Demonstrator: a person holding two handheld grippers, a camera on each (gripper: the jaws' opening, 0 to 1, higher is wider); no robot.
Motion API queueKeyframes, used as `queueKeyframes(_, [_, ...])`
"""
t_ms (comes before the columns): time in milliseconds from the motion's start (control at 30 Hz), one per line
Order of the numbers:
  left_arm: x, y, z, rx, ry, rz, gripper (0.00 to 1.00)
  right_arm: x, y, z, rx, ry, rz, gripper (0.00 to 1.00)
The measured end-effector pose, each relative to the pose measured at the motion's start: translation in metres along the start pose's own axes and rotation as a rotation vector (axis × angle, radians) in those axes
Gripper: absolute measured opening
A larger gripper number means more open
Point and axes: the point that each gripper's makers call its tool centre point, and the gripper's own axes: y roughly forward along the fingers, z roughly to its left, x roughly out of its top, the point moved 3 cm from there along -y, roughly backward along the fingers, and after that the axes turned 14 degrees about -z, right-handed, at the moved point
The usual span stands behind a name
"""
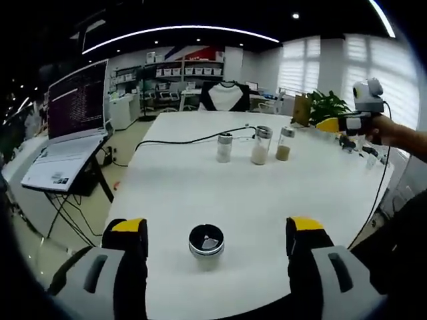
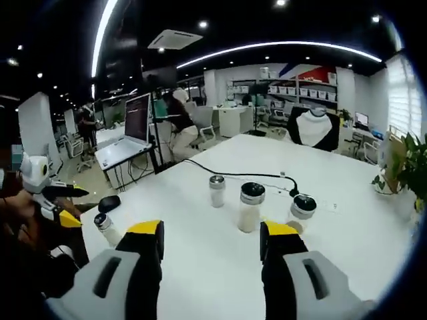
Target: Rotate the seasoning bottle until the label or dispensing opening points toward the visible target arrow and the bottle remains upright within the marked orientation range
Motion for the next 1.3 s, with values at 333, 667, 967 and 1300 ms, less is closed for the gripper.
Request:
queueKeyframes(333, [-0.005, 0.005, 0.000, -0.045, -0.022, 0.021, 0.95, 0.012, 0.062, -0.002, 0.062, -0.038, 0.006, 0.55])
queueKeyframes(667, [-0.006, 0.016, 0.000, -0.087, -0.030, 0.030, 0.94, -0.005, 0.116, -0.004, 0.125, -0.069, 0.094, 0.54])
queueKeyframes(967, [-0.006, 0.025, -0.001, -0.119, -0.022, 0.036, 0.94, -0.023, 0.175, -0.018, 0.161, -0.097, 0.176, 0.52])
queueKeyframes(1300, [-0.005, 0.028, 0.006, -0.114, -0.016, 0.052, 0.94, -0.044, 0.224, -0.026, 0.128, -0.098, 0.238, 0.49])
